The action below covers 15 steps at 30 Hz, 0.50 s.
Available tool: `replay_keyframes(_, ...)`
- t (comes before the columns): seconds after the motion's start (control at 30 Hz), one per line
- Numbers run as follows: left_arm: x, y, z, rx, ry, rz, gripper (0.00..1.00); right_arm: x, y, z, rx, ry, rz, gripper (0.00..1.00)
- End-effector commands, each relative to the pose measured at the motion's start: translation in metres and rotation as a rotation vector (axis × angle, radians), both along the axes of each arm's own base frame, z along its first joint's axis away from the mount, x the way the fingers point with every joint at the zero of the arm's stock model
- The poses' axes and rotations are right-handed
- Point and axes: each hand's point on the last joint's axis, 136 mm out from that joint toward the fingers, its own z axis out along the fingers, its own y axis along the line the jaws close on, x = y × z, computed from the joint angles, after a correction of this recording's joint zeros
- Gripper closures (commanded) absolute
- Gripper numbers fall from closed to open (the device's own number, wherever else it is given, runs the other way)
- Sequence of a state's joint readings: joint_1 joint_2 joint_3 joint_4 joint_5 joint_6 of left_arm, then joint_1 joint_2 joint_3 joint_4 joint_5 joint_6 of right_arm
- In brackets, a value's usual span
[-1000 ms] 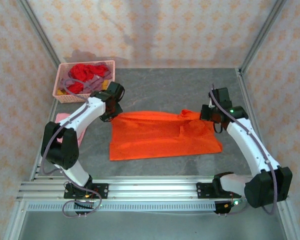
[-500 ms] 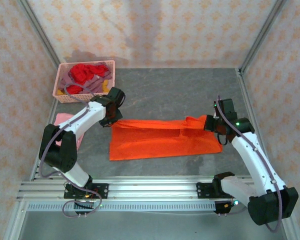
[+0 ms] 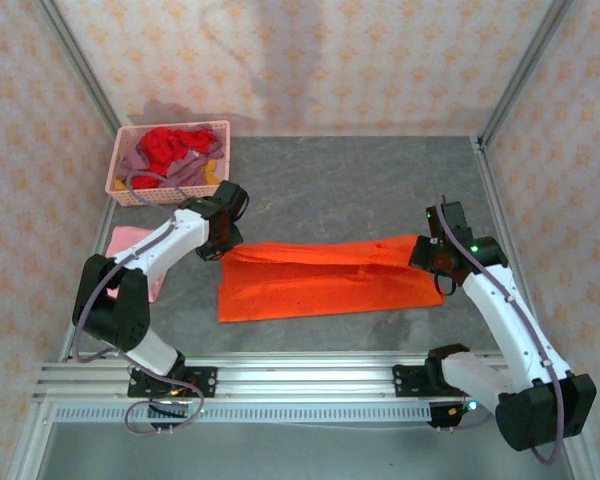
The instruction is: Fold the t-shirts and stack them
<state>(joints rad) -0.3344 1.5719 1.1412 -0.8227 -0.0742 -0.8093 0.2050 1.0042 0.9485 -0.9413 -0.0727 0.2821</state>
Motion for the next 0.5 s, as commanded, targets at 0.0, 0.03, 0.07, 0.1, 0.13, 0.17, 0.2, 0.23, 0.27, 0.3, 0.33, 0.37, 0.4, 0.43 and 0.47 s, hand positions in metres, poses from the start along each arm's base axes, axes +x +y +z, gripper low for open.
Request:
replay_keyframes(0.0,-0.01,-0.003,0.007,0.007,0.007,-0.028,1.0,-0.005,-0.009,0.001,-0.034,0.017,-0.049,1.0)
replay_keyframes(0.03,-0.009,-0.004,0.009,0.005,0.003,-0.033,1.0,-0.003,-0.009,0.003,-0.037,0.013,-0.048,1.0)
replay_keyframes(0.07,-0.009,-0.006,0.013,0.004,-0.004,-0.037,1.0,-0.001,-0.009,0.005,-0.039,0.01,-0.047,1.0)
replay_keyframes(0.1,-0.008,-0.007,0.015,0.005,-0.007,-0.042,1.0,0.0,-0.009,0.006,-0.042,0.009,-0.045,1.0)
replay_keyframes(0.13,-0.009,-0.008,0.018,0.007,-0.009,-0.046,1.0,0.002,-0.009,0.008,-0.043,0.007,-0.044,1.0)
replay_keyframes(0.17,-0.009,-0.009,0.021,0.011,-0.013,-0.049,1.0,0.003,-0.009,0.009,-0.044,0.006,-0.043,1.0)
replay_keyframes(0.2,-0.011,-0.009,0.022,0.015,-0.013,-0.05,1.0,0.004,-0.009,0.01,-0.045,0.004,-0.042,1.0)
replay_keyframes(0.23,-0.012,-0.009,0.023,0.017,-0.015,-0.05,1.0,0.004,-0.009,0.01,-0.047,0.005,-0.043,1.0)
replay_keyframes(0.27,-0.014,-0.009,0.025,0.017,-0.018,-0.046,1.0,0.004,-0.009,0.011,-0.048,0.007,-0.042,1.0)
replay_keyframes(0.3,-0.016,-0.008,0.024,0.018,-0.017,-0.043,1.0,0.005,-0.009,0.011,-0.048,0.006,-0.041,1.0)
replay_keyframes(0.33,-0.018,-0.008,0.024,0.017,-0.018,-0.04,1.0,0.005,-0.009,0.01,-0.048,0.008,-0.04,1.0)
replay_keyframes(0.37,-0.021,-0.007,0.022,0.016,-0.015,-0.035,1.0,0.005,-0.009,0.01,-0.047,0.009,-0.04,1.0)
replay_keyframes(0.4,-0.023,-0.006,0.02,0.016,-0.011,-0.032,1.0,0.005,-0.008,0.01,-0.047,0.01,-0.037,1.0)
replay_keyframes(0.43,-0.025,-0.005,0.019,0.017,-0.007,-0.029,1.0,0.005,-0.009,0.009,-0.049,0.014,-0.039,1.0)
replay_keyframes(0.47,-0.028,-0.005,0.018,0.017,-0.001,-0.027,1.0,0.005,-0.009,0.008,-0.05,0.018,-0.041,1.0)
